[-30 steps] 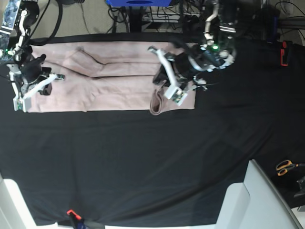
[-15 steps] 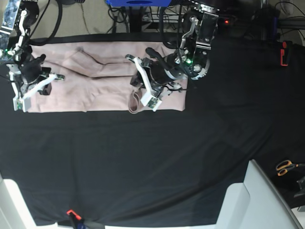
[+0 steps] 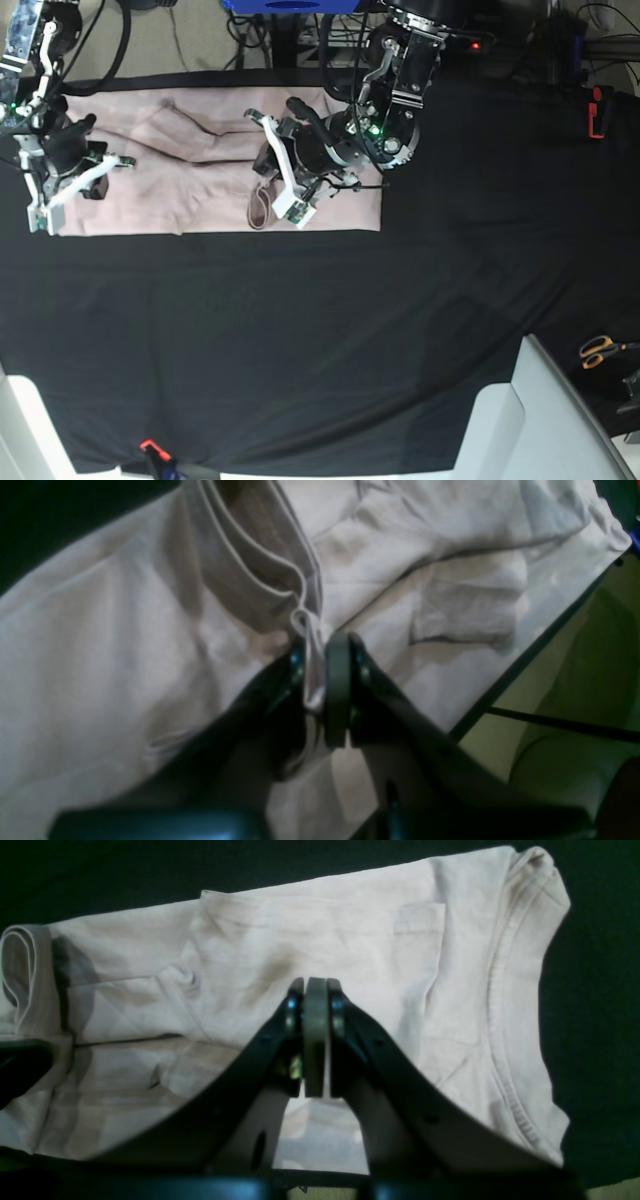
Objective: Fold the T-shirt properly
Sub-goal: 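Grasp the shirt end with the left gripper and fold it toward the right gripper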
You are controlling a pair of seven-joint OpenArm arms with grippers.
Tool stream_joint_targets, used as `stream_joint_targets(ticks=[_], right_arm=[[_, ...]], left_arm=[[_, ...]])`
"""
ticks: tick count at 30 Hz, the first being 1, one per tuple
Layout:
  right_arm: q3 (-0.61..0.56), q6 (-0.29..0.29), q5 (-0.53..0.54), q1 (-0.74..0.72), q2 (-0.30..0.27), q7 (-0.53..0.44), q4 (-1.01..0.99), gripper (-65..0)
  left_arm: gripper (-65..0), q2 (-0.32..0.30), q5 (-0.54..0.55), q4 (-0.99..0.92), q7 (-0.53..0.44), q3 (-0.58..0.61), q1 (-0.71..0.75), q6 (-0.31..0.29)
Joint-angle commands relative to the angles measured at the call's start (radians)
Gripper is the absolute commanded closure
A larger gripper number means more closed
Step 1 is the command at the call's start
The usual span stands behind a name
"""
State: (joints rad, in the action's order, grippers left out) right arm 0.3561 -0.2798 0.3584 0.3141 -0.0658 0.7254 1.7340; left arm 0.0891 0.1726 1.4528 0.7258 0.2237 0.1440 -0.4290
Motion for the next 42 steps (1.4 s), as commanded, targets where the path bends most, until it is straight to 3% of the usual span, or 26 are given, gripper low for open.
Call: stream_joint_targets(ticks=[1, 4, 9, 33, 38, 42], right_arm=[[0.002, -0.005, 0.006, -0.003, -0.009, -0.017, 0.016, -0.2], [0.002, -0.005, 0.006, -0.003, -0.009, -0.017, 0.016, -0.2], [0.002, -0.005, 0.006, -0.003, -0.010, -0.017, 0.016, -0.2], [0.002, -0.005, 0.008, -0.003, -0.010, -0.016, 0.017, -0.2], [0.002, -0.005, 0.008, -0.003, -0.010, -0.016, 0.017, -0.2], [0.002, -0.005, 0.008, -0.003, -0.010, -0.014, 0.017, -0.2]], left_arm=[[0.0, 0.010, 0.020, 0.016, -0.019, 0.003, -0.017, -0.006], [0.0, 0.011, 0.020, 0.015, -0.019, 0.001, -0.028, -0.003], [0.0, 0.011, 0.020, 0.015, -0.019, 0.009, -0.031, 0.054], [0.0, 0.018, 0.020, 0.001, -0.013, 0.016, -0.044, 0.055], [-29.0, 0.018, 0.020, -0.033, -0.013, 0.049, -0.057, 0.055], [-40.5, 0.016, 0.020, -0.031, -0.013, 0.112, -0.059, 0.055]])
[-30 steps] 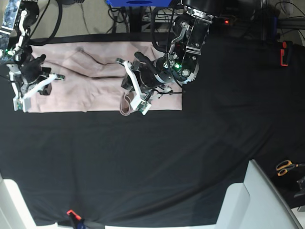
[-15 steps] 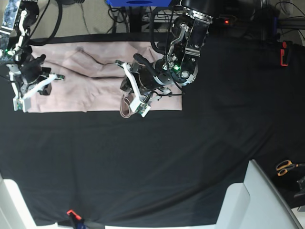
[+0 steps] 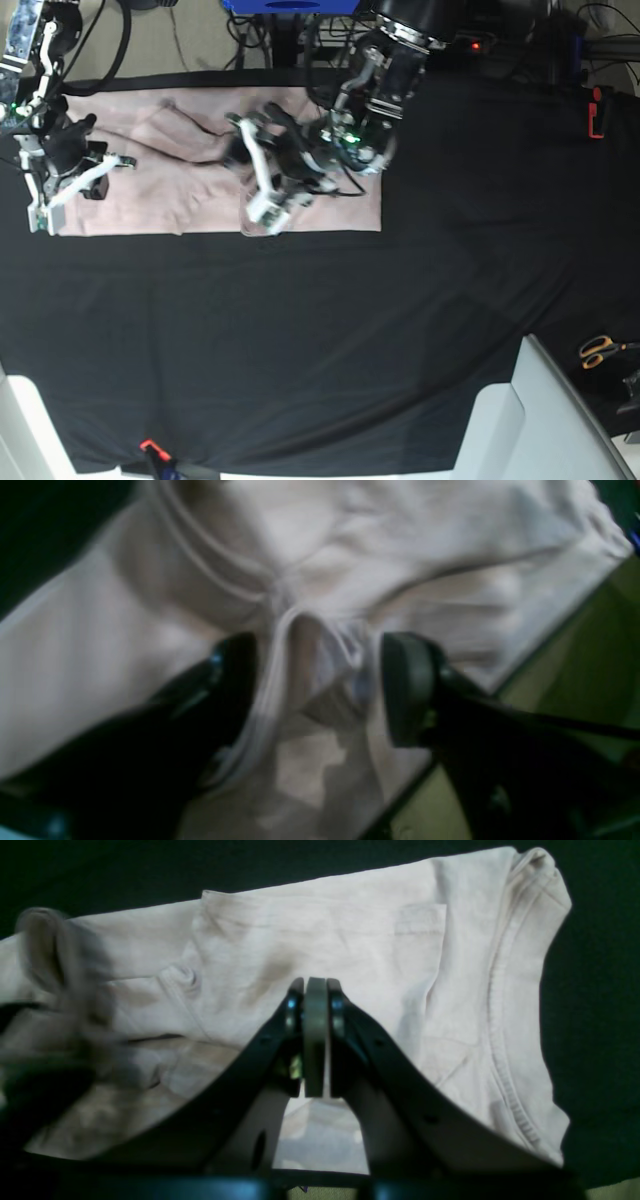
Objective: Fold the T-shirt properly
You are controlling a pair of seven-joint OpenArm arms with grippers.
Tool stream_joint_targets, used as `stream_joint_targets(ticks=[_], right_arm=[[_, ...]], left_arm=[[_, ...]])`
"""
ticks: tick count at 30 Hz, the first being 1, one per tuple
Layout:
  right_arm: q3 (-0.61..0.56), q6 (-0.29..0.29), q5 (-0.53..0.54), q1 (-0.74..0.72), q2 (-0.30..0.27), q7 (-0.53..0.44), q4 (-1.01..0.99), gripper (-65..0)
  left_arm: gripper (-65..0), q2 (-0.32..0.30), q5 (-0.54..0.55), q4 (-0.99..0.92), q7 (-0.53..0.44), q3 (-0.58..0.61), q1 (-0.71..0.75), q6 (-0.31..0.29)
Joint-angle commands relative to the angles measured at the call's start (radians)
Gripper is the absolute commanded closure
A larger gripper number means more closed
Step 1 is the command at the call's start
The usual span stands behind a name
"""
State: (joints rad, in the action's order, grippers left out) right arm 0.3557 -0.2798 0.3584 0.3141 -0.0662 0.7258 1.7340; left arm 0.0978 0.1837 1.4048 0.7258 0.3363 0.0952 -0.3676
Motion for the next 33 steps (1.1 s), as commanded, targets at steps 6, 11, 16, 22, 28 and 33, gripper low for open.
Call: stream_joint_targets(ticks=[6, 11, 16, 22, 28, 33], right_arm=[[0.003, -0.005, 0.008, -0.003, -0.014, -0.013, 0.017, -0.2], [0.001, -0.005, 0.008, -0.005, -0.014, -0.013, 0.017, -0.2], [0.001, -0.005, 0.008, -0.007, -0.014, -0.013, 0.017, -0.2], [-0.004, -0.005, 0.009, -0.007, -0.013, -0.013, 0.024, -0.2], [-0.188, 0.000, 0.008, -0.003, -0.014, -0.008, 0.134, -0.2], [-0.338, 0.021, 0.006, -0.030, 0.007, 0.051, 0.149, -0.2]], left_arm=[[-43.1, 0.007, 0.009, 0.008, -0.013, 0.079, -0.035, -0.008], [-42.9, 0.010, 0.010, 0.003, -0.012, 0.183, -0.062, -0.009], [-42.9, 0.023, 0.010, 0.003, -0.012, 0.286, -0.088, -0.011], [-41.5, 0.012, 0.142, 0.061, -0.010, 0.298, -0.122, -0.005], [0.0, -0.151, 0.213, 0.212, 0.087, -0.042, -0.079, 0.063], [0.0, -0.297, 0.216, 0.291, 0.107, -0.266, 0.016, 0.060]])
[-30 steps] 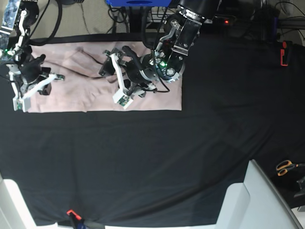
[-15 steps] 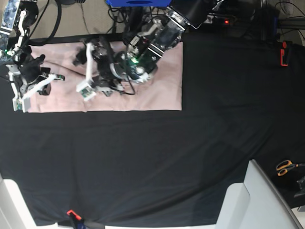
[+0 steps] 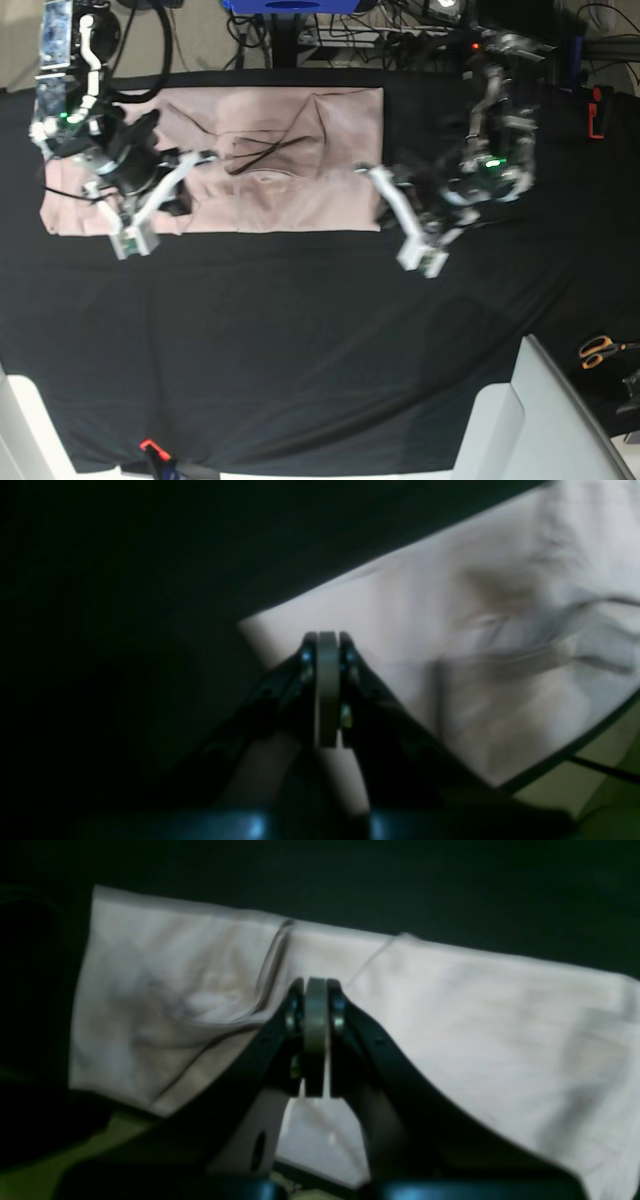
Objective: Fold the T-shirt properly
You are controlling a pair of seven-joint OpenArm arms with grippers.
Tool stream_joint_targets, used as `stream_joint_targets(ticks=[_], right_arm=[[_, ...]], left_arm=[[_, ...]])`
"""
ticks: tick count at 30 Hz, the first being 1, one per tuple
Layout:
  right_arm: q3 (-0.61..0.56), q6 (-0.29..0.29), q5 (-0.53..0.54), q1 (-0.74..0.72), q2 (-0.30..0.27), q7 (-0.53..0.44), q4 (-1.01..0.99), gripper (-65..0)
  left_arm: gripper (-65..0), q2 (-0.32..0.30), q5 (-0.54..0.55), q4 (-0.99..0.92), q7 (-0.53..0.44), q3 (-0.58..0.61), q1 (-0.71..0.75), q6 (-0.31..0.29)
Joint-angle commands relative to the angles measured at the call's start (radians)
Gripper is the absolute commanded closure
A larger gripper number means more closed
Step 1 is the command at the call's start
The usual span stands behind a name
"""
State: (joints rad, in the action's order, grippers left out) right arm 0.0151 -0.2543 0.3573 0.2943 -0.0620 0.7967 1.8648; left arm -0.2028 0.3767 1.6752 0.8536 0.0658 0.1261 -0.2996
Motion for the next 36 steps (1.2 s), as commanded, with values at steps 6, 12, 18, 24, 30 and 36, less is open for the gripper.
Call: stream_joint_targets(ticks=[6, 12, 18, 24, 30, 36], right_arm=[[-0.011, 0.072, 0.007, -0.017, 0.017, -0.021, 0.019, -0.2], [0.029, 0.079, 0.010, 0.001, 0.003, -0.021, 0.022, -0.2], [0.116, 0.072, 0.012, 0.032, 0.001, -0.021, 0.022, -0.2], [0.154, 0.071, 0.012, 0.046, 0.001, -0.021, 0.022, -0.2], [0.176, 0.071, 0.013, 0.053, 0.001, -0.021, 0.022, -0.2], [0.191, 0.071, 0.013, 0.053, 0.001, -0.021, 0.022, -0.2]], left_arm=[[0.0, 0.024, 0.023, 0.010, -0.021, -0.004, 0.034, -0.008], [0.0, 0.084, 0.014, -0.128, -0.026, -0.001, 0.007, -0.002], [0.0, 0.096, 0.014, -0.175, -0.026, 0.006, -0.012, 0.000], [0.0, 0.111, 0.020, -0.212, -0.026, 0.078, -0.033, 0.000], [0.0, 0.144, 0.020, -0.263, -0.026, 0.113, -0.055, -0.003], [0.0, 0.145, 0.021, -0.254, -0.026, 0.164, -0.052, -0.003]])
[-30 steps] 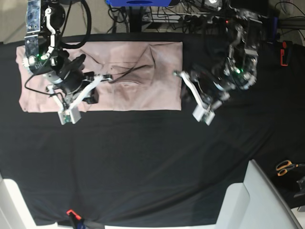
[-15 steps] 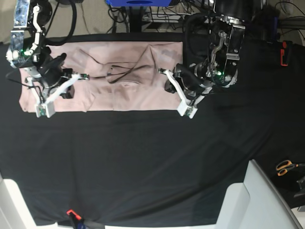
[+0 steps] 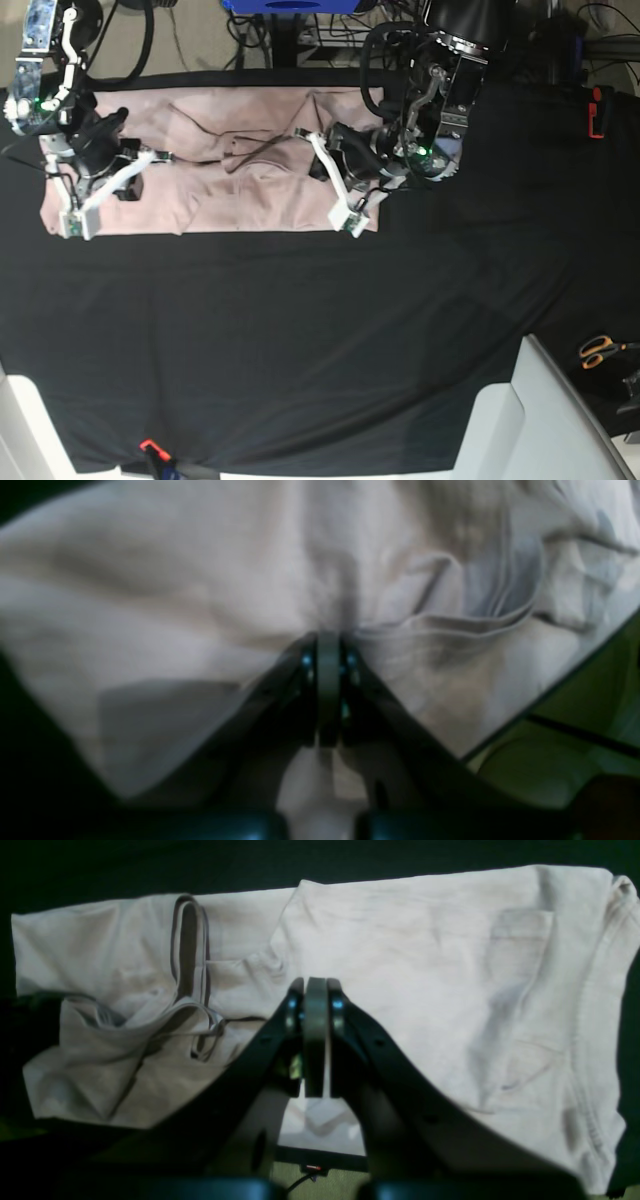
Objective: Fold the T-shirt properly
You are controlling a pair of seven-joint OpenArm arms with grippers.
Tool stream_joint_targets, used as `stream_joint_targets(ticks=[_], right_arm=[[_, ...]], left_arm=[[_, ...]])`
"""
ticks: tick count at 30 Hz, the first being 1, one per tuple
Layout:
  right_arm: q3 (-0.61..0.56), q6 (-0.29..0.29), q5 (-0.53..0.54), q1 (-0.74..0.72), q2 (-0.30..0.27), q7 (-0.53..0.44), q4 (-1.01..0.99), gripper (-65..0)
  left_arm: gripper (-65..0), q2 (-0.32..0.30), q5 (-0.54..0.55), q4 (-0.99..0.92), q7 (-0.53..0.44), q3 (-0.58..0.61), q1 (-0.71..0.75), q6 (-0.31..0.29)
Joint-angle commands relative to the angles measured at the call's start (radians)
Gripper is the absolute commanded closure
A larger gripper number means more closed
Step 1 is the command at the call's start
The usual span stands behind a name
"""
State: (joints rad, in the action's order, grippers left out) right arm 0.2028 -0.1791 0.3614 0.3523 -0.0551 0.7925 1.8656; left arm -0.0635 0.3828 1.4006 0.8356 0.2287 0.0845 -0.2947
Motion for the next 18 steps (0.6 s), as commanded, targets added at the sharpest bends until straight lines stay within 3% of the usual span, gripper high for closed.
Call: stream_joint_targets(ticks=[1, 18], right_arm=[[0.004, -0.004, 0.009, -0.005, -0.005, -0.017, 0.021, -0.2], [0.002, -0.004, 0.009, -0.012, -0.012, -0.017, 0.019, -0.2]], left_arm=[[0.0, 0.006, 0.015, 0.021, -0.008, 0.011, -0.009, -0.008], [0.0, 0.029, 0.017, 0.023, -0.008, 0.281, -0.048, -0.011]])
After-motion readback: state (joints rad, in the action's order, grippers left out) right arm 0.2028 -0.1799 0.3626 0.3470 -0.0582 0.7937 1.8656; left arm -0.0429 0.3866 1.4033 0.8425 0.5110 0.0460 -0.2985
